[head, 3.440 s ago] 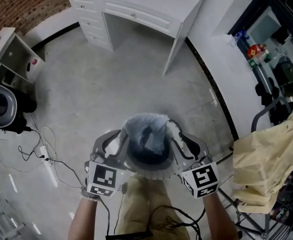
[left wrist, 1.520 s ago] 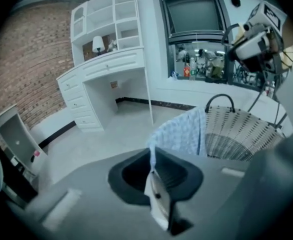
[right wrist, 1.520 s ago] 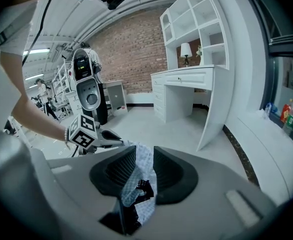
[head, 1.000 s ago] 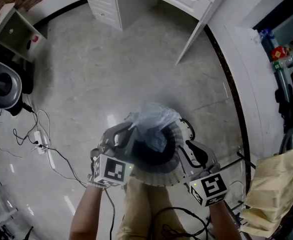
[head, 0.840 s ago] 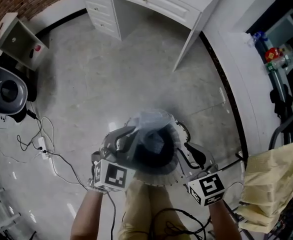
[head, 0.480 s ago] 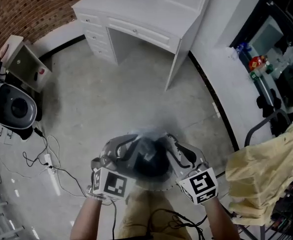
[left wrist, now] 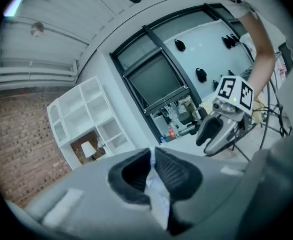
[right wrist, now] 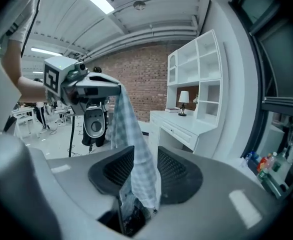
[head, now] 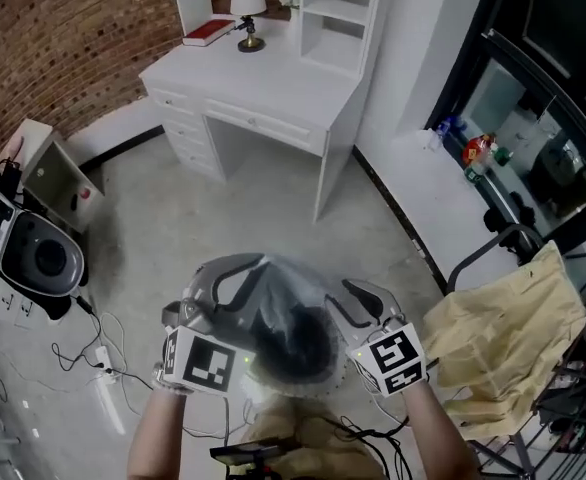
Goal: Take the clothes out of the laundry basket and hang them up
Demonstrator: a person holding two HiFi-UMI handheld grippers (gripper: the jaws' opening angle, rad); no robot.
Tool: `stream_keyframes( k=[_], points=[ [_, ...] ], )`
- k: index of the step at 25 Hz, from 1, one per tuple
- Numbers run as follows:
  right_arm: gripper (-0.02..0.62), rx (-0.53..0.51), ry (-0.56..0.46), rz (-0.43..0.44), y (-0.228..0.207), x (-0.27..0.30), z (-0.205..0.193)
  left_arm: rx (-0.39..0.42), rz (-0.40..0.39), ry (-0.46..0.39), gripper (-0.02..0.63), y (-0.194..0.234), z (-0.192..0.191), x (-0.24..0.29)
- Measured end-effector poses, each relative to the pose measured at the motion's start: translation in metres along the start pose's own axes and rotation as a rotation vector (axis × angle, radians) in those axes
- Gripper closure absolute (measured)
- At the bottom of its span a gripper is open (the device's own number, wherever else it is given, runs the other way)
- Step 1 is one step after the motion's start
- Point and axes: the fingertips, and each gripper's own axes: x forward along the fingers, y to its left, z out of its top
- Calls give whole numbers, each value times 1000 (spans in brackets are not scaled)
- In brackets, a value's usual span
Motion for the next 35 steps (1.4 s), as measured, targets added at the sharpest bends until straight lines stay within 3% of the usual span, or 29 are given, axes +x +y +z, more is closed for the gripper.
stream_keyframes(
  k=[4,7,13,19,21,22,28,35],
  points=[
    [432,48,33,-56,-9,-21,-22,43,34,-90,584,28,46,-1],
    [412,100,62,-60,1,-31,-38,29,59,-129,584,44,78,-3],
    [377,172,70,-27,31,-22,-56,34,58,-151,584,48,127,-1],
    [377,225,121,-33,43,-2,-71,56,37,-161,584,54,144,-4],
    [527,218,129,-81,38,-6,-73,53,31,-156,584,58,139,-3],
    [550,215,133,-113,33,-11,-74,48,27,-151,584,61,133,-2],
    [557,247,153,-378,-21,-83,-79,110,-42,-88,584,62,81,11],
    [558,257,137,-683,-47,-186,-63,100,-176,-77,584,22,46,30]
  ],
)
